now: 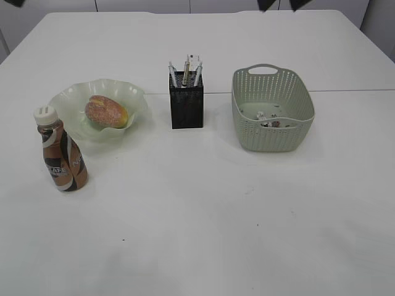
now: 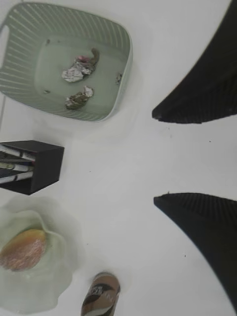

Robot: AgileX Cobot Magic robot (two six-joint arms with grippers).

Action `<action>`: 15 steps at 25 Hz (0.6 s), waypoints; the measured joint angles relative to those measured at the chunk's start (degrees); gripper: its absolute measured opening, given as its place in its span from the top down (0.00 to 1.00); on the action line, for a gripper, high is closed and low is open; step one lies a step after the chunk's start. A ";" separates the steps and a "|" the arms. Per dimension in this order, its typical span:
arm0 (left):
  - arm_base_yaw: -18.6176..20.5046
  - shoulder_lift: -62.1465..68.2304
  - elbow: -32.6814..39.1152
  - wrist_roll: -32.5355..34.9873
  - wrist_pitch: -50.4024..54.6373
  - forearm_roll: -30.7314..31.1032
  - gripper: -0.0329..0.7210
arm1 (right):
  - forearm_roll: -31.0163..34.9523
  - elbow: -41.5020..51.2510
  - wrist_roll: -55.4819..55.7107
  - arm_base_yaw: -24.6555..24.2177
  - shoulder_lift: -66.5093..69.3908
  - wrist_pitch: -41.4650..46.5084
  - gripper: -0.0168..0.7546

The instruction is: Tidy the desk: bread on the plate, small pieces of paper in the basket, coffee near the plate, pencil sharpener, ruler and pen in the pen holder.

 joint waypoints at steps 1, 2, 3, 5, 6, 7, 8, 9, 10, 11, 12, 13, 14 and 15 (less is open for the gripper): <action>0.00 -1.37 0.00 0.00 0.10 0.00 0.43 | -0.31 0.00 0.00 0.00 -1.91 0.11 0.54; 0.00 -3.01 0.00 0.00 0.12 0.00 0.43 | -0.31 0.00 0.00 0.00 -3.87 0.25 0.54; 0.00 -4.73 0.00 0.00 0.22 0.00 0.43 | -0.31 0.00 0.00 0.00 -5.47 0.33 0.54; 0.00 -8.04 0.00 0.00 0.32 -0.11 0.43 | -0.31 0.00 -0.52 0.00 -9.34 0.53 0.54; 0.00 -9.99 0.00 0.00 0.44 -0.39 0.43 | -0.31 0.00 -0.69 0.00 -11.20 0.66 0.54; 0.00 -11.94 0.00 0.00 0.44 -0.71 0.43 | -0.31 0.00 -0.91 0.00 -12.72 0.76 0.54; 0.00 -13.91 0.00 0.00 0.44 -1.20 0.44 | -0.31 0.14 -1.04 0.00 -14.52 0.80 0.54; 0.00 -15.52 -0.12 0.00 0.45 -1.75 0.46 | -0.31 0.42 -1.13 0.00 -16.27 0.89 0.54; 0.00 -17.36 -0.12 0.00 0.56 -2.00 0.47 | -0.31 1.31 -1.16 0.00 -17.78 0.89 0.54; 0.00 -19.12 -0.12 0.00 0.66 -2.26 0.49 | -0.31 2.59 -1.26 0.00 -19.61 0.89 0.54; 0.00 -20.49 0.12 0.00 0.65 -2.52 0.51 | 0.00 4.32 -1.26 0.00 -21.44 0.89 0.54; 0.00 -22.11 0.75 0.00 0.65 -2.56 0.52 | 0.00 6.06 -1.26 0.00 -23.30 0.93 0.54; 0.00 -23.75 1.87 0.00 0.65 -2.67 0.52 | 0.00 8.46 -1.26 0.00 -24.88 1.02 0.54; 0.00 -25.46 3.16 0.00 0.65 -2.67 0.53 | 0.00 11.14 -1.26 0.00 -26.82 1.02 0.54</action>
